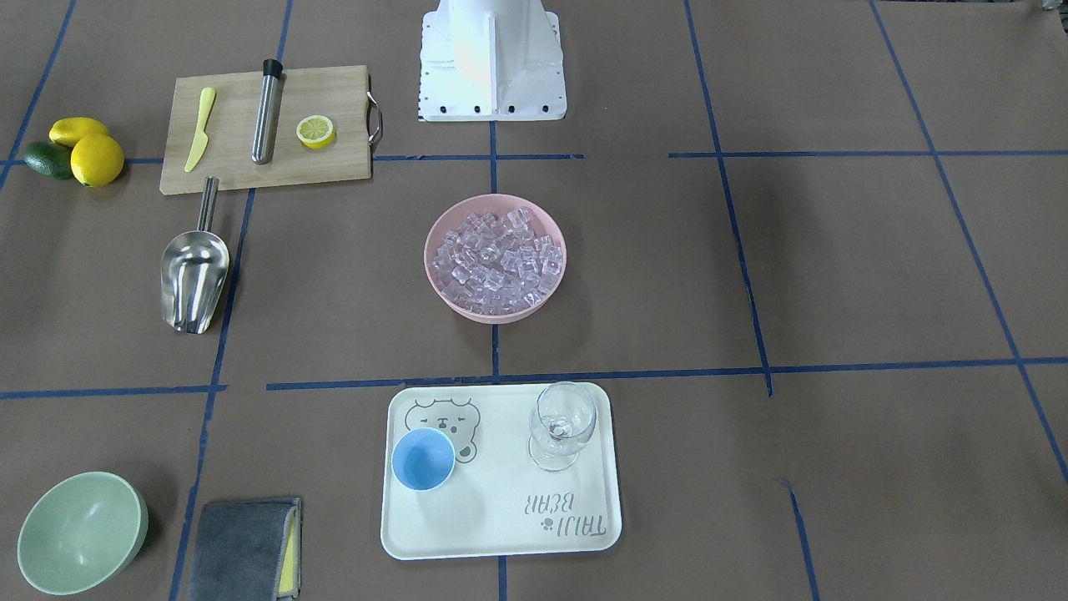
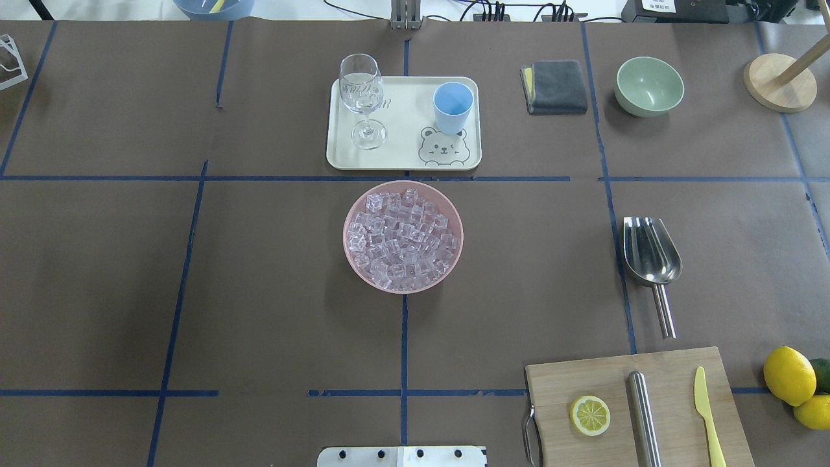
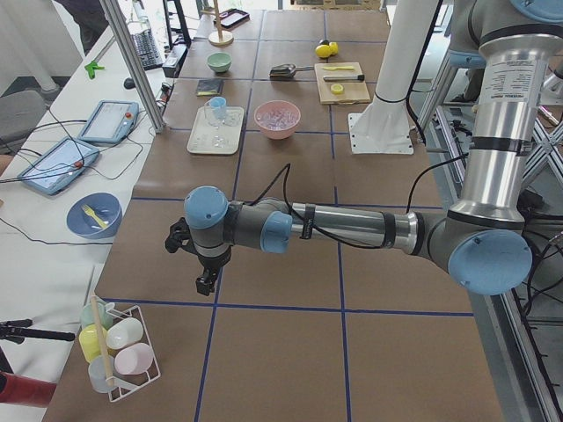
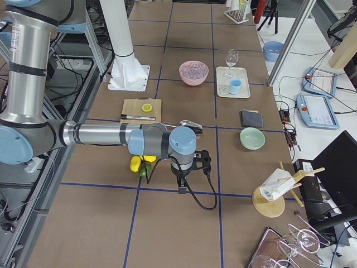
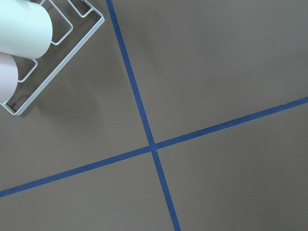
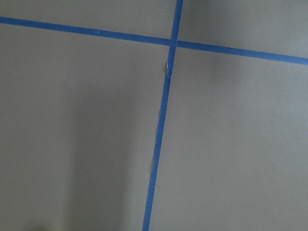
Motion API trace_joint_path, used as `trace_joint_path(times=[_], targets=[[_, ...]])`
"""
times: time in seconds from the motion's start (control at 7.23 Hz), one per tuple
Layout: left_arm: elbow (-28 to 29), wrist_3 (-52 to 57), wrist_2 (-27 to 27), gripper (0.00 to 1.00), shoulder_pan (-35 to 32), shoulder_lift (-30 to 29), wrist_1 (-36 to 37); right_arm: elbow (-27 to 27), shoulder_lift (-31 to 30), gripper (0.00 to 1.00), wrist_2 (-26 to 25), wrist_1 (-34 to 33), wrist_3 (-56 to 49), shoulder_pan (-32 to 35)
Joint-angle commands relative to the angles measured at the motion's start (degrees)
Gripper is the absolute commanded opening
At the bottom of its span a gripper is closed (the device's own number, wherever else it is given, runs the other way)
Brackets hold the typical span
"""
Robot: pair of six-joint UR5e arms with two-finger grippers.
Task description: Put ice in cup with scoop
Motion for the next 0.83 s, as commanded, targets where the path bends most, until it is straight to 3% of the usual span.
trace_joint_path(times=[0.0, 0.42, 0.69], targets=[[-0.12, -0.03, 0.33, 1.0, 0.0, -0.05, 0.01, 0.37, 0.25, 1.0, 0.0, 0.1, -0.01, -0.04], [-1.97, -0.47, -0.19, 1.0, 0.17, -1.0, -0.51, 1.43, 1.39, 1.0, 0.17, 0.01, 0.34, -0.04], [-2.15, -0.47, -0.54, 1.0, 0.09, -1.72, -6.54, 2.13, 1.48, 1.0, 0.35, 0.01, 0.34, -0.04]])
